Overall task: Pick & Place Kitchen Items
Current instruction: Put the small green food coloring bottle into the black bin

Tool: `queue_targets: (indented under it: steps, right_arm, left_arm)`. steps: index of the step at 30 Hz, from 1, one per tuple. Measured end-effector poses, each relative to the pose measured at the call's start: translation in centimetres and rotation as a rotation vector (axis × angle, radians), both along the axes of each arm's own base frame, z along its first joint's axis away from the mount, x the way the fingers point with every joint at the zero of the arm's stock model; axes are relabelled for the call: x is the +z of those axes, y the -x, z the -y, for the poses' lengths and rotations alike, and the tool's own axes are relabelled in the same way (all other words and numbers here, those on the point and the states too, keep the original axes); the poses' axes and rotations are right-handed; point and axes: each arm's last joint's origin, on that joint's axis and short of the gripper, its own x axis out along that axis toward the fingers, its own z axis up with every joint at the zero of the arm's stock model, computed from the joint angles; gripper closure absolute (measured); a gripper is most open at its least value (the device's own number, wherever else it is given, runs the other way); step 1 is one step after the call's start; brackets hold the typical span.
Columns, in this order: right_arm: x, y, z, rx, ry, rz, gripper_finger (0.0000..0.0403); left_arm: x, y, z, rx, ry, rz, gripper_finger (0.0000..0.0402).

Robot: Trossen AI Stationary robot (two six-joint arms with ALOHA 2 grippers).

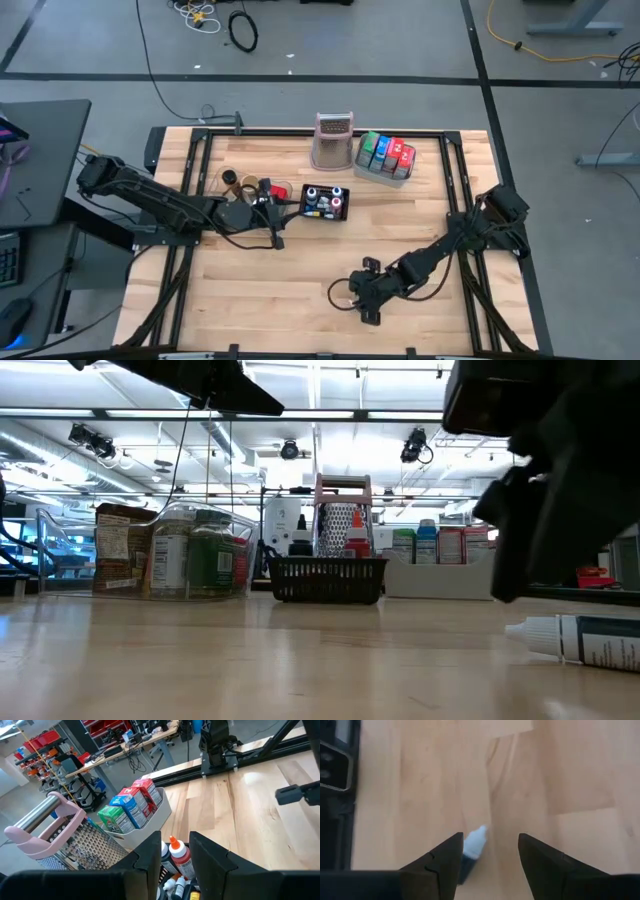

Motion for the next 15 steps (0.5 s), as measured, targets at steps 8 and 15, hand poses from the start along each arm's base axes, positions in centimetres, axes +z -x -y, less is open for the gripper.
queue_targets:
  steps: [8, 15]
  right_arm:
    - [0.1, 1.2, -2.0, -0.015, -0.007, 0.033, 0.0201]
    - [-1.5, 1.5, -2.8, -0.058, 0.048, 0.036, 0.0201]
  left_arm:
    - [0.0, 0.0, 0.0, 0.000, 0.000, 0.000, 0.0292]
    - [0.0, 0.0, 0.0, 0.000, 0.000, 0.000, 0.0292]
